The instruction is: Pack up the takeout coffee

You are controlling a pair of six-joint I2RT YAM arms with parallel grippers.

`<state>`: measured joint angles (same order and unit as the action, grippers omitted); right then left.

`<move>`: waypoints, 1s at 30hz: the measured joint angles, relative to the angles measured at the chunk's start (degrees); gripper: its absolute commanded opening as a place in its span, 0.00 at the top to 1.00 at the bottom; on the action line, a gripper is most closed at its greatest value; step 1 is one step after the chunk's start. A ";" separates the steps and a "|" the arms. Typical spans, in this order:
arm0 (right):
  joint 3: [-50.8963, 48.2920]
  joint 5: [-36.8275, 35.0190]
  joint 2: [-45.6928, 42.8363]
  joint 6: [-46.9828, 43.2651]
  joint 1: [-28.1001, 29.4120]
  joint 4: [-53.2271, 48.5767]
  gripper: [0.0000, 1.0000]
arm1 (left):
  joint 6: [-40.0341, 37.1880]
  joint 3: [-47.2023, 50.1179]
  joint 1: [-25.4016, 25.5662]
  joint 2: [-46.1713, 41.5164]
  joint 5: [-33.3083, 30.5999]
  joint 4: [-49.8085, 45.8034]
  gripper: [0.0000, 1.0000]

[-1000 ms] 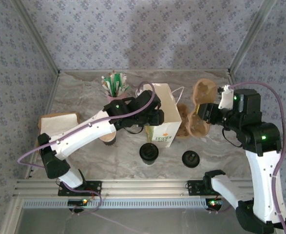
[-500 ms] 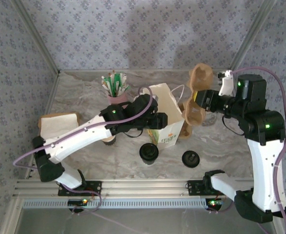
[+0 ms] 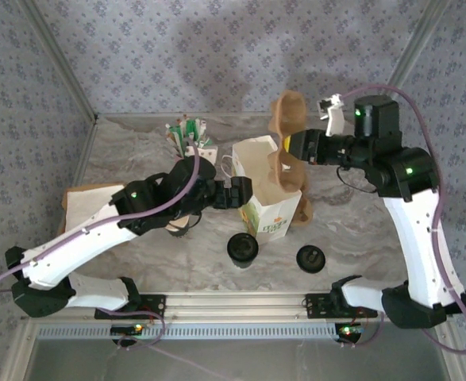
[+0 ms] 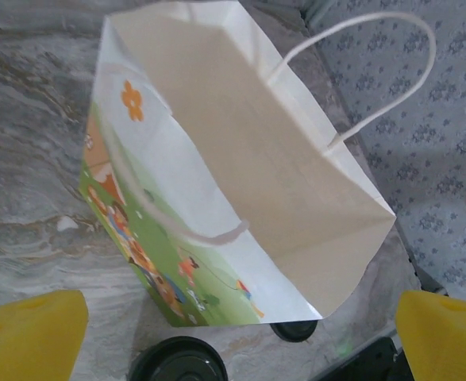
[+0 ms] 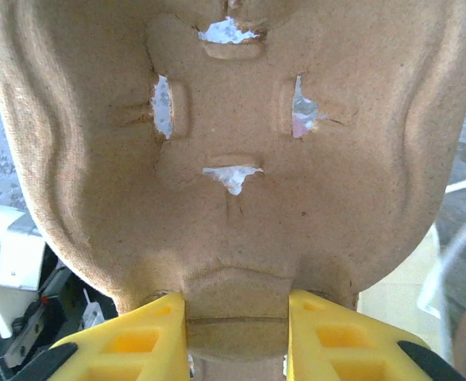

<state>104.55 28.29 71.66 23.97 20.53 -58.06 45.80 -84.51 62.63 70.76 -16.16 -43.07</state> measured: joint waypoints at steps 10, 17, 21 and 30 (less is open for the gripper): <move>7.26 -0.04 10.38 -3.06 3.78 -4.26 0.68 | -2.51 4.74 -2.21 -8.61 -3.39 -0.44 0.01; 12.55 -1.55 16.48 -6.97 4.02 -12.09 0.67 | -3.37 5.62 -4.22 -8.66 -2.95 -0.42 0.01; 14.99 -3.19 19.45 -8.85 4.90 -15.76 0.66 | -3.85 5.62 -5.53 -8.11 -1.88 -0.20 0.01; 17.79 -7.56 25.97 -11.47 7.45 -21.05 0.66 | -4.24 6.49 -6.40 -6.38 0.33 1.09 0.00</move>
<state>122.34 20.73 97.62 12.49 27.99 -79.11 41.56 -78.02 56.23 64.38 -15.84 -41.98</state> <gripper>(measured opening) 0.342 0.994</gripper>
